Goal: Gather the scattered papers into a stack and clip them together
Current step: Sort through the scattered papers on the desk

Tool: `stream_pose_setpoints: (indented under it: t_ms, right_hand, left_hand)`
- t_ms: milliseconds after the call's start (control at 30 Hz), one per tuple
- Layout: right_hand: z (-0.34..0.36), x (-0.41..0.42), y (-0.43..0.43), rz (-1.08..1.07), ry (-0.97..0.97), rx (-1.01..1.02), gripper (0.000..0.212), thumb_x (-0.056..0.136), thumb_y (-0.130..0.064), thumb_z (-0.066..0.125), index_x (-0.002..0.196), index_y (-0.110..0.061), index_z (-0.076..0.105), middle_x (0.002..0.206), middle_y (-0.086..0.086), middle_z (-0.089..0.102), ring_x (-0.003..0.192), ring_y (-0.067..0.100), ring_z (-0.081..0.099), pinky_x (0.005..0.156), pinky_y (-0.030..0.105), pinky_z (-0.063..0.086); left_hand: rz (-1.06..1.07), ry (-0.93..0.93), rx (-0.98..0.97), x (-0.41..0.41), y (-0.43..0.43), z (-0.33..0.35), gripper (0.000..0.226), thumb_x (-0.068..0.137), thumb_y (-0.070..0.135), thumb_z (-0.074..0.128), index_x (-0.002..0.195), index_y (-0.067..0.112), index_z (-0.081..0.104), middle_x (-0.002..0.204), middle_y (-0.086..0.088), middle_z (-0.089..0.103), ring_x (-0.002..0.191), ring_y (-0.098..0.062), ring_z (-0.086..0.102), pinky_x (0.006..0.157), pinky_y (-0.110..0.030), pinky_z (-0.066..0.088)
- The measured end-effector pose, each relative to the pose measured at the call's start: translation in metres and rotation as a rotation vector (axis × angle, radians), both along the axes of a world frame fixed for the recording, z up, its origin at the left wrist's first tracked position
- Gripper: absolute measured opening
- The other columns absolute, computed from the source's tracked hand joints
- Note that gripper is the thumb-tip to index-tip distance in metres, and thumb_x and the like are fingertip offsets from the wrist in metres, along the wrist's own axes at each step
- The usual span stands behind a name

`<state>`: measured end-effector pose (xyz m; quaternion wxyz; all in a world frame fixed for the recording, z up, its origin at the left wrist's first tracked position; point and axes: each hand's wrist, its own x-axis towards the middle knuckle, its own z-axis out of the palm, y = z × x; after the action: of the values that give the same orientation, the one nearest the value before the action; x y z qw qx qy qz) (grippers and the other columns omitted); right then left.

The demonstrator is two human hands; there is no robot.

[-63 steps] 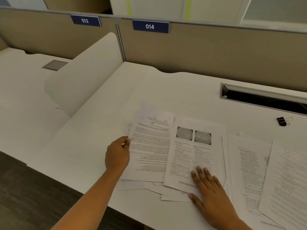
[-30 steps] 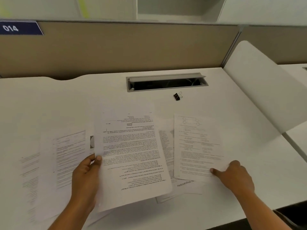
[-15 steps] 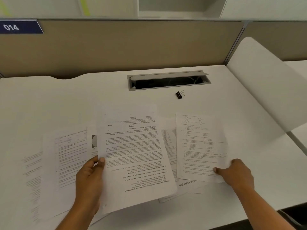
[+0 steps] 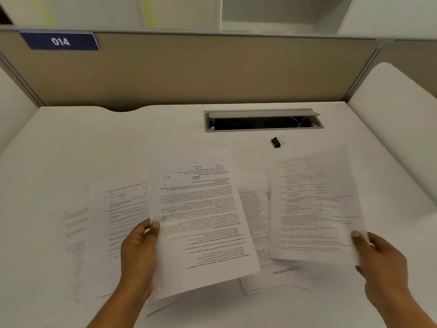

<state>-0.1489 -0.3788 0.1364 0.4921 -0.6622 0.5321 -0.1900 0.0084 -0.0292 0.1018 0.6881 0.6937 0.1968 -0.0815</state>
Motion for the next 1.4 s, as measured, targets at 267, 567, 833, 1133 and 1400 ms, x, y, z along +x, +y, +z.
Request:
stream_pose_setpoints:
  t_ms: [267,567,833,1133,1400]
  right_hand:
    - [0.035,0.015,0.055,0.124,-0.313,0.475,0.014,0.1,-0.019,0.054,0.099,-0.011,0.066,0.085,0.003,0.074,0.079,0.019,0.063,0.055,0.026,0.056]
    - [0.025,0.044,0.094,0.383,-0.303,0.475,0.016,0.095,-0.016,0.059,0.102,-0.006,0.071,0.095,0.011,0.08,0.079,0.022,0.076,0.068,0.036,0.057]
    - [0.012,0.058,0.108,0.417,-0.206,0.346,0.01,0.094,-0.017,0.065,0.098,-0.01,0.07,0.093,0.002,0.08,0.082,0.024,0.076,0.067,0.038,0.058]
    - [0.011,0.061,0.102,0.457,-0.164,0.39,0.022,0.101,-0.028,0.054,0.114,-0.022,0.071,0.102,-0.002,0.079,0.095,0.022,0.075,0.078,0.038,0.055]
    - [0.015,0.055,0.105,0.449,-0.23,0.373,0.016,0.093,-0.016,0.064,0.102,-0.007,0.073,0.095,0.007,0.08,0.082,0.023,0.077,0.069,0.034,0.059]
  left_hand:
    - [0.043,0.003,-0.037,0.004,-0.001,0.004,0.015,0.101,0.02,0.057,0.105,0.023,0.072,0.097,0.014,0.076,0.088,-0.007,0.071,0.075,-0.026,0.055]
    - [-0.026,0.021,-0.073,-0.003,-0.007,0.014,0.015,0.1,0.027,0.058,0.105,0.025,0.072,0.094,0.003,0.08,0.084,-0.02,0.077,0.068,-0.032,0.061]
    - [-0.072,0.082,-0.166,-0.016,-0.022,0.026,0.015,0.1,0.023,0.06,0.105,0.024,0.074,0.094,-0.002,0.081,0.087,-0.028,0.078,0.077,-0.046,0.064]
    - [-0.109,0.067,-0.2,-0.017,-0.023,0.036,0.018,0.098,0.029,0.06,0.109,0.025,0.075,0.099,0.0,0.081,0.091,-0.023,0.078,0.082,-0.049,0.063]
    - [-0.101,0.055,-0.13,-0.017,-0.025,0.043,0.032,0.105,0.039,0.044,0.102,0.028,0.074,0.093,0.008,0.081,0.085,-0.018,0.077,0.07,-0.035,0.061]
